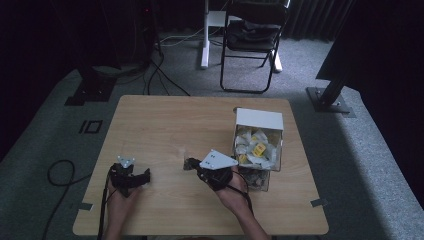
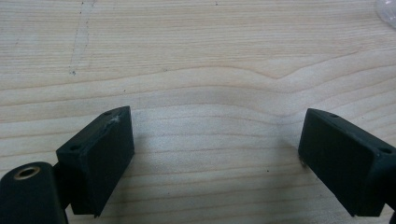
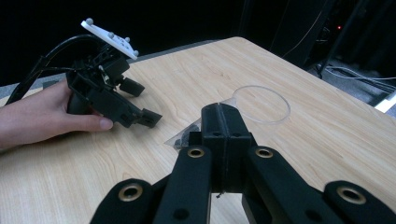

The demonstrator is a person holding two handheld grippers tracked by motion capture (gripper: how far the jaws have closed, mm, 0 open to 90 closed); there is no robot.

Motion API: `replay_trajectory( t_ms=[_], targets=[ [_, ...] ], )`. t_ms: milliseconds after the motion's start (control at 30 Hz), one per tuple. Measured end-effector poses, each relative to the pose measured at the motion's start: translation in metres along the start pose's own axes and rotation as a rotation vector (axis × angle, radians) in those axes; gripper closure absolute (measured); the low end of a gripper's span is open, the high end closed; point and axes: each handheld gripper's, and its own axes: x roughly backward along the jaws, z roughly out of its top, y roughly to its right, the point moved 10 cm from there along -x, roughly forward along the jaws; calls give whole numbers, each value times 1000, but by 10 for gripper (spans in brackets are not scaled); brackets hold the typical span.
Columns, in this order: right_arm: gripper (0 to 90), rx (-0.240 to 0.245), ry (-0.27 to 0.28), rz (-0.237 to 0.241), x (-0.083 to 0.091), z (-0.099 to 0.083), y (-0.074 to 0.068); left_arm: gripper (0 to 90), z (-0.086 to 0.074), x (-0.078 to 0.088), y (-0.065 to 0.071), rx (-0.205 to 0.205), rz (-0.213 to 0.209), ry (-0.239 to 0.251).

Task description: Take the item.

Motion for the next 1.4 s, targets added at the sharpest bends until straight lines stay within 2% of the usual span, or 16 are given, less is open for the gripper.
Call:
replay_trajectory(
  t_ms=[933, 1400],
  targets=[
    [900, -31, 14, -28, -27, 13, 15, 111, 0, 0, 0, 0, 0, 0],
    [900, -81, 16, -56, -41, 11, 23, 111, 0, 0, 0, 0, -1, -1]
  ],
)
